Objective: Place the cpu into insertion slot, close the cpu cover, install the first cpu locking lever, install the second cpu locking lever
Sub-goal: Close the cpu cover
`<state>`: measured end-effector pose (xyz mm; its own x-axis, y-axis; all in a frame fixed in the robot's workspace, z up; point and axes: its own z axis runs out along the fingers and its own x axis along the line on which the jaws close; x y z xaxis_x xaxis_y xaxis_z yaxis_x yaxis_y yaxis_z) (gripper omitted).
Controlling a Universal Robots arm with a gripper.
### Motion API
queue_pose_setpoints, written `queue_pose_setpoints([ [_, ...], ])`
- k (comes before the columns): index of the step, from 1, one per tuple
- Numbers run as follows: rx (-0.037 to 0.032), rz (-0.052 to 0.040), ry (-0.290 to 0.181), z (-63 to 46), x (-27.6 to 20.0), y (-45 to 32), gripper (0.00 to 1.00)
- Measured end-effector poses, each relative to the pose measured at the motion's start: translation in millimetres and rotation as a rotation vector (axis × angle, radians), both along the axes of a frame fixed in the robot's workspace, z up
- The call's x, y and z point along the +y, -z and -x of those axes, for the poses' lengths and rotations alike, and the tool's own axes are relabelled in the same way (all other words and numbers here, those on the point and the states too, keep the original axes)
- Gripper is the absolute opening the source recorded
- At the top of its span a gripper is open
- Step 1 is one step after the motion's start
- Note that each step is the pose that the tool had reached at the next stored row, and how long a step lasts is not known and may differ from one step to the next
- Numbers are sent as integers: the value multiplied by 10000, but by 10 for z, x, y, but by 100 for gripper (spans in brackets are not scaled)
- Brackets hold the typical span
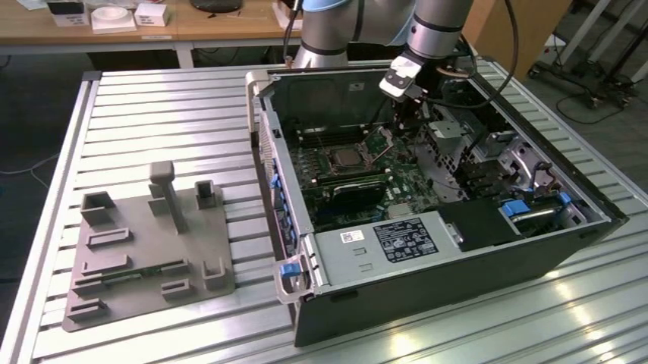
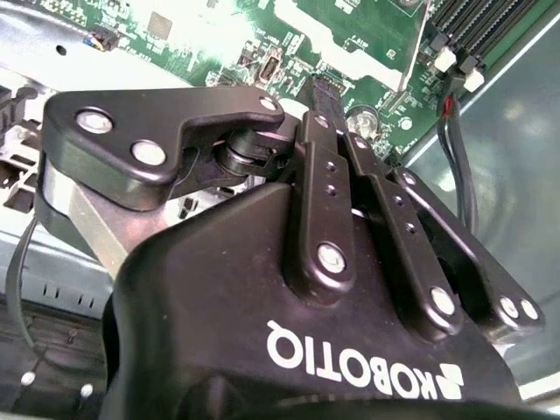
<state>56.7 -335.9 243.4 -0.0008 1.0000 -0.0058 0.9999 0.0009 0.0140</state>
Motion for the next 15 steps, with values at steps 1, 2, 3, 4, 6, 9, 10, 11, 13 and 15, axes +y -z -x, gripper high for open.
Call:
queue_pose_setpoints([
  [1,9,1,-2,0,0,14,10],
  [2,16,1,-3,0,0,25,10],
  [3,20,1,-7,1,0,31,10],
  [4,24,1,-7,3,0,33,10],
  [6,31,1,-8,18,0,36,10],
  [9,46,0,-7,46,0,38,10],
  [10,47,1,-7,54,0,39,10],
  [11,49,2,-7,63,0,38,10],
  [13,49,1,-8,66,0,39,10],
  [15,49,1,-8,66,0,39,10],
])
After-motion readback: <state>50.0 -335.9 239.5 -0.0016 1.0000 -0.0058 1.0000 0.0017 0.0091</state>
